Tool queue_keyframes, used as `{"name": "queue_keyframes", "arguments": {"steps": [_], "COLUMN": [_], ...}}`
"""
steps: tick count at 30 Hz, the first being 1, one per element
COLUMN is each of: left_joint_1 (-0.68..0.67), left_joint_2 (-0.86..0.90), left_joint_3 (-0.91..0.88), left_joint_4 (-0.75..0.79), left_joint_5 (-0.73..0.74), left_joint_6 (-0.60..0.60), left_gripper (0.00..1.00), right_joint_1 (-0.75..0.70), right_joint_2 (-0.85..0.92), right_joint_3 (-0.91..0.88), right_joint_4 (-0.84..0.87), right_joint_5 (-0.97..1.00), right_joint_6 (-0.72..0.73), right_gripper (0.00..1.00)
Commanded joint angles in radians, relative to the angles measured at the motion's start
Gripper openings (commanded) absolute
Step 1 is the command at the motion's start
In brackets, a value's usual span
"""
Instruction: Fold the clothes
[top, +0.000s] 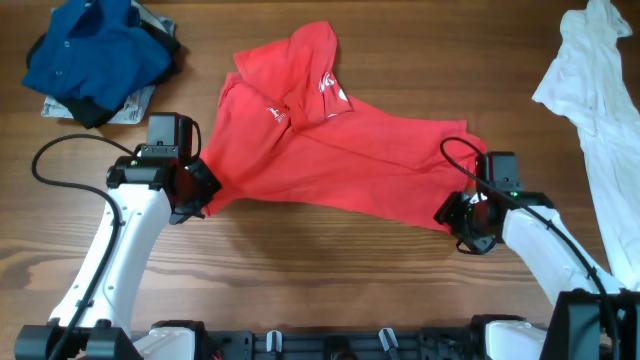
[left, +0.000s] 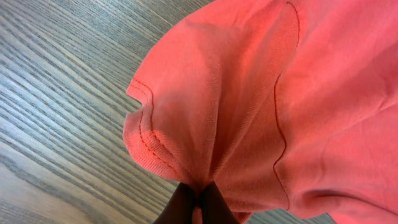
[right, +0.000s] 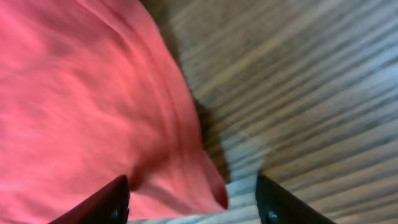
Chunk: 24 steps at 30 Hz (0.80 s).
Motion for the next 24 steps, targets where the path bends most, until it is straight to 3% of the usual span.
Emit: {"name": "queue_keyframes", "arguments": {"steps": [1,3,6,8,13,16,20,24], "left_joint_1": [-0.001,-0.001,-0.001,-0.001,-0.001,-0.001,-0.001,-0.001], "left_joint_2": [0.010,0.010,0.010,0.010,-0.007,-0.073,-0.321,-0.580], "left_joint_3": [0.001,0.001,0.001,0.001,0.002,0.002,0.009,0.095], "left_joint_4": [-0.001,-0.001,0.000,0.000,-0.026,-0.074,-0.149,-0.190], "left_joint_5": [0.000,0.000,0.000,0.000,0.005,0.005,0.005,0.005], "left_joint_6": [0.004,0.004,0.004,0.004,0.004,0.004,0.004,0.004], "left_gripper": [0.04,0.05,0.05,0.05,0.04,0.04,0.04,0.04], "right_joint_1": [0.003,0.003,0.003,0.003,0.003,0.003,0.003,0.003], "right_joint_2": [0.005,0.006,0.018,0.037,-0.003,-0.132,-0.398,-0.526], "right_joint_3": [-0.035,-0.035,-0.035,-0.035,-0.022,0.035,0.213,0.472], "right_joint_4": [0.023,0.040,0.047,0.040,0.016,-0.095,-0.267,-0.418], "right_joint_5": [0.007,0.007,0.007,0.007,-0.070,-0.073,-0.073,-0.047], "right_joint_6": [0.012,0.012,0.013,0.021,0.060,0.071,0.022,-0.012], "right_gripper": [0.57,0.50,0.29,0.04,0.04,0.04,0.04,0.04]}}
